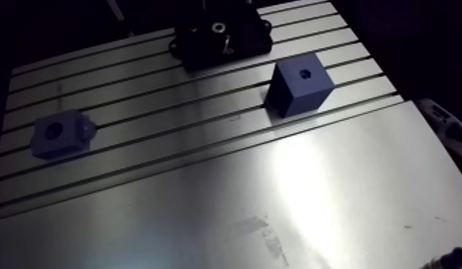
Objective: Pick up the bearing and press it into the housing until flush.
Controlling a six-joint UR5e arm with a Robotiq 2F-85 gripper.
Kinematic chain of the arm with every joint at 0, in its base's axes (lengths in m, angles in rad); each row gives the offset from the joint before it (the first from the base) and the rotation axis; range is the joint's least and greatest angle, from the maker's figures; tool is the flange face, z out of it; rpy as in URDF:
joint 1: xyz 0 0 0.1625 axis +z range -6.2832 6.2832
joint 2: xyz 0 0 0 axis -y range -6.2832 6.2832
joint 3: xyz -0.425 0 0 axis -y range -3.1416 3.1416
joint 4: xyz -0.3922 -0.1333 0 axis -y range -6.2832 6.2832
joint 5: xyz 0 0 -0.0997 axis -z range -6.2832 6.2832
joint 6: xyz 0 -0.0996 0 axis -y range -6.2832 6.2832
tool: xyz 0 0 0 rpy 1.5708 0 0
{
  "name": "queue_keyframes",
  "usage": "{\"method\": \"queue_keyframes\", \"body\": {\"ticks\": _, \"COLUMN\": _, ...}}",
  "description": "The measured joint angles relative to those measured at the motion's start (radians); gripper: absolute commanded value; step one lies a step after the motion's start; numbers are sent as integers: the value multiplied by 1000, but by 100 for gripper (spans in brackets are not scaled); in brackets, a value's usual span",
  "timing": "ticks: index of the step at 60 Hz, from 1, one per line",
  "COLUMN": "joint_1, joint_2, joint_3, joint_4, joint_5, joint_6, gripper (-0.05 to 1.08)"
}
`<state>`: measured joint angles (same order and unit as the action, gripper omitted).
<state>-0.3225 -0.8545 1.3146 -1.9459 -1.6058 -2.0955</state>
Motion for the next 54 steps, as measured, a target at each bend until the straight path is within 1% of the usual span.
{"method": "queue_keyframes", "body": {"ticks": 16, "joint_1": 0, "joint_2": -2, "joint_3": 24, "joint_4": -10, "joint_5": -4, "joint_6": 8, "gripper": 1}}
{"method": "queue_keyframes", "body": {"ticks": 18, "joint_1": 1, "joint_2": -2, "joint_3": 27, "joint_4": -11, "joint_5": -5, "joint_6": 8, "gripper": 3}}
{"method": "queue_keyframes", "body": {"ticks": 19, "joint_1": 1, "joint_2": -2, "joint_3": 28, "joint_4": -11, "joint_5": -5, "joint_6": 8, "gripper": 6}}
{"method": "queue_keyframes", "body": {"ticks": 20, "joint_1": 1, "joint_2": -3, "joint_3": 29, "joint_4": -12, "joint_5": -5, "joint_6": 9, "gripper": 6}}
{"method": "queue_keyframes", "body": {"ticks": 22, "joint_1": 1, "joint_2": -3, "joint_3": 33, "joint_4": -13, "joint_5": -6, "joint_6": 9, "gripper": 11}}
{"method": "queue_keyframes", "body": {"ticks": 24, "joint_1": 2, "joint_2": -4, "joint_3": 38, "joint_4": -13, "joint_5": -6, "joint_6": 9, "gripper": 11}}
{"method": "queue_keyframes", "body": {"ticks": 25, "joint_1": 2, "joint_2": -5, "joint_3": 39, "joint_4": -14, "joint_5": -6, "joint_6": 9, "gripper": 14}}
{"method": "queue_keyframes", "body": {"ticks": 26, "joint_1": 3, "joint_2": -5, "joint_3": 41, "joint_4": -14, "joint_5": -6, "joint_6": 9, "gripper": 14}}
{"method": "queue_keyframes", "body": {"ticks": 28, "joint_1": 3, "joint_2": -5, "joint_3": 44, "joint_4": -14, "joint_5": -6, "joint_6": 10, "gripper": 20}}
{"method": "queue_keyframes", "body": {"ticks": 35, "joint_1": 8, "joint_2": -7, "joint_3": 53, "joint_4": -16, "joint_5": -7, "joint_6": 10, "gripper": 21}}
{"method": "queue_keyframes", "body": {"ticks": 38, "joint_1": 10, "joint_2": -8, "joint_3": 56, "joint_4": -16, "joint_5": -7, "joint_6": 10, "gripper": 26}}
{"method": "queue_keyframes", "body": {"ticks": 46, "joint_1": 15, "joint_2": -10, "joint_3": 62, "joint_4": -17, "joint_5": -7, "joint_6": 10, "gripper": 28}}
{"method": "queue_keyframes", "body": {"ticks": 49, "joint_1": 16, "joint_2": -10, "joint_3": 64, "joint_4": -17, "joint_5": -7, "joint_6": 10, "gripper": 32}}
{"method": "queue_keyframes", "body": {"ticks": 54, "joint_1": 18, "joint_2": -10, "joint_3": 66, "joint_4": -17, "joint_5": -7, "joint_6": 10, "gripper": 32}}
